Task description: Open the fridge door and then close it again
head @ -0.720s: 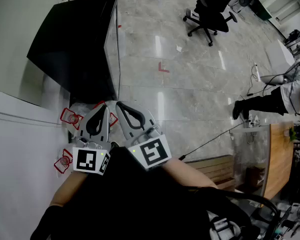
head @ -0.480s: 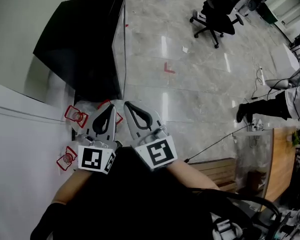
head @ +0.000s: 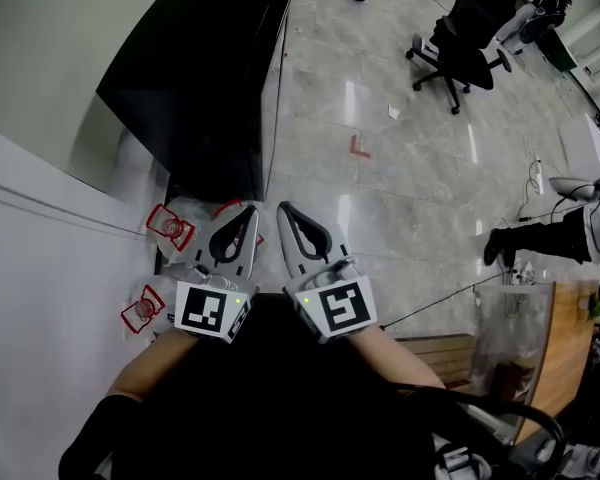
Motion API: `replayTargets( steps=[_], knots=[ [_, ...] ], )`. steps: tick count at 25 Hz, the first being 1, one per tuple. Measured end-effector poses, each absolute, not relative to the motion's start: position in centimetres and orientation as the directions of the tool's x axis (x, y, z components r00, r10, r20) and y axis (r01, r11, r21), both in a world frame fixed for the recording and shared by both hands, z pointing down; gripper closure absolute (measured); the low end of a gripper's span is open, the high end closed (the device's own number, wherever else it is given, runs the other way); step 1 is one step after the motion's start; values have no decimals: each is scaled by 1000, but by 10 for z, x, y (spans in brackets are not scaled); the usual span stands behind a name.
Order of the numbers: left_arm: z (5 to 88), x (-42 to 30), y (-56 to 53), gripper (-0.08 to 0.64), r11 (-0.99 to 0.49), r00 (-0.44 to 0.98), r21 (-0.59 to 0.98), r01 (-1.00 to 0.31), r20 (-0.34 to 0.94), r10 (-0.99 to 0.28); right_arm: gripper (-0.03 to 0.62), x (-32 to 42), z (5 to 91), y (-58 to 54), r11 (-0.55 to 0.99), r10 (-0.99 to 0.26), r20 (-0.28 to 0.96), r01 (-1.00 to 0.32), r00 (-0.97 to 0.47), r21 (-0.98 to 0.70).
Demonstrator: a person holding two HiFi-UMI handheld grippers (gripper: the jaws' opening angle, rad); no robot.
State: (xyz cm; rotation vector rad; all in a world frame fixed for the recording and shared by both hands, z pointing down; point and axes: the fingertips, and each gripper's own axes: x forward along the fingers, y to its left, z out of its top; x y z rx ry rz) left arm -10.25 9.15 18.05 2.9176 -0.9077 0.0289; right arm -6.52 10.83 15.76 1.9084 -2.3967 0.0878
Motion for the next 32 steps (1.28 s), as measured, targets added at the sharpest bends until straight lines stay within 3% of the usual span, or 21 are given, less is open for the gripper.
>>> replayTargets(
  steps=[11, 32],
  knots=[
    [207, -112, 48, 554, -793, 796, 76, -605, 77, -600, 577, -60, 182, 76, 164, -973, 161, -986, -167, -28],
    [283, -39, -40, 552, -633, 621, 33, -774, 238, -747, 577, 11, 243, -33, 367, -906, 187, -924, -381, -103]
  ],
)
